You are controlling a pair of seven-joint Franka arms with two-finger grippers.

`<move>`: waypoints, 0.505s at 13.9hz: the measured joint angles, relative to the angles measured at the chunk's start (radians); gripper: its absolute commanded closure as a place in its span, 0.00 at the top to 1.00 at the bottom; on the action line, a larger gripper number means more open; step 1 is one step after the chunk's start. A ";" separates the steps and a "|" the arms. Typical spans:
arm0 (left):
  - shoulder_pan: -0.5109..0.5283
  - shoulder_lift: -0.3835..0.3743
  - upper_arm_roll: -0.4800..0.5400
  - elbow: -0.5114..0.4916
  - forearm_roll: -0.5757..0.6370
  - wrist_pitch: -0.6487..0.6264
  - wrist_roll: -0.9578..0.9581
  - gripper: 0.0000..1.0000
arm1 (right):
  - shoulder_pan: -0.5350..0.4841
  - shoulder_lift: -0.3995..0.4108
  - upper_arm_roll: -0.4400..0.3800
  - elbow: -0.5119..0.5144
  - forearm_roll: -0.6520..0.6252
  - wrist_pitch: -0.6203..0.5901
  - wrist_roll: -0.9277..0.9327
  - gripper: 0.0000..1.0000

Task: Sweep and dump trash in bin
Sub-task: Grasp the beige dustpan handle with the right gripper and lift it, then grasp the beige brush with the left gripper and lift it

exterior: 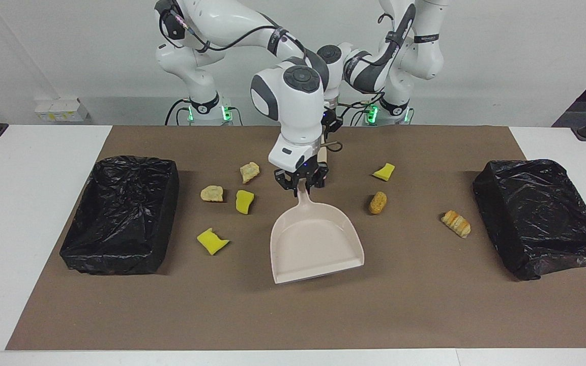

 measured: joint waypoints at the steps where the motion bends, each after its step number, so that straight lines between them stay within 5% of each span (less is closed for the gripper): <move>1: 0.017 -0.022 0.004 0.001 0.000 -0.030 0.000 0.00 | -0.005 -0.025 0.000 -0.021 0.001 -0.024 -0.070 0.00; 7: 0.300 -0.107 0.017 0.053 0.008 -0.163 0.147 0.00 | -0.042 -0.100 -0.001 -0.156 0.001 -0.030 -0.513 0.00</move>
